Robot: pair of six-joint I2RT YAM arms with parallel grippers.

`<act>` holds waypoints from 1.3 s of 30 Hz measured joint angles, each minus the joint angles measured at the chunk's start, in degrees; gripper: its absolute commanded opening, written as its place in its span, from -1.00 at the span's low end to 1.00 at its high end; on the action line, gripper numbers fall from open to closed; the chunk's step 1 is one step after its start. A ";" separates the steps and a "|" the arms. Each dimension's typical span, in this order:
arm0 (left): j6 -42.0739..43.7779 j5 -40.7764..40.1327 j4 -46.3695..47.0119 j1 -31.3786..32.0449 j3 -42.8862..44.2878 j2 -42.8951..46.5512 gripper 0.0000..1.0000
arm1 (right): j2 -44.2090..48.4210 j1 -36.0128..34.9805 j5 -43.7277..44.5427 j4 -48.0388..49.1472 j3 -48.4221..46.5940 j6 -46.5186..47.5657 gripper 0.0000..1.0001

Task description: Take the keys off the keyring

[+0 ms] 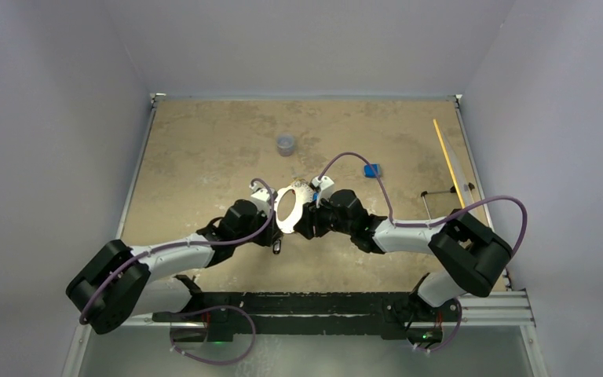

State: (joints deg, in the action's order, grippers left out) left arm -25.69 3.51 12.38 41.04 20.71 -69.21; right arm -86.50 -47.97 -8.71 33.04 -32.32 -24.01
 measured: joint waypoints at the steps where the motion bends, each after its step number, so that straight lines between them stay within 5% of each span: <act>1: 0.02 0.76 0.48 -0.26 0.00 -0.52 -0.56 | 0.00 0.00 -0.02 0.04 0.00 0.04 0.02; 15: 0.02 3.82 2.32 -1.66 -0.72 -4.09 -0.57 | 0.00 0.00 -0.74 0.33 0.00 0.31 0.02; 30: -0.20 8.02 3.45 -1.66 -0.96 -4.68 -0.93 | 0.00 0.00 -1.42 0.70 0.22 0.68 0.01; 39: -0.76 8.50 4.92 -1.66 -1.25 -5.51 -0.80 | 0.02 0.00 -1.53 0.76 0.22 0.74 0.02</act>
State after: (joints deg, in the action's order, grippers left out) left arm -26.46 12.01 17.30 39.38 19.46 -74.72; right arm -86.48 -47.97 -10.24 33.80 -32.10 -23.27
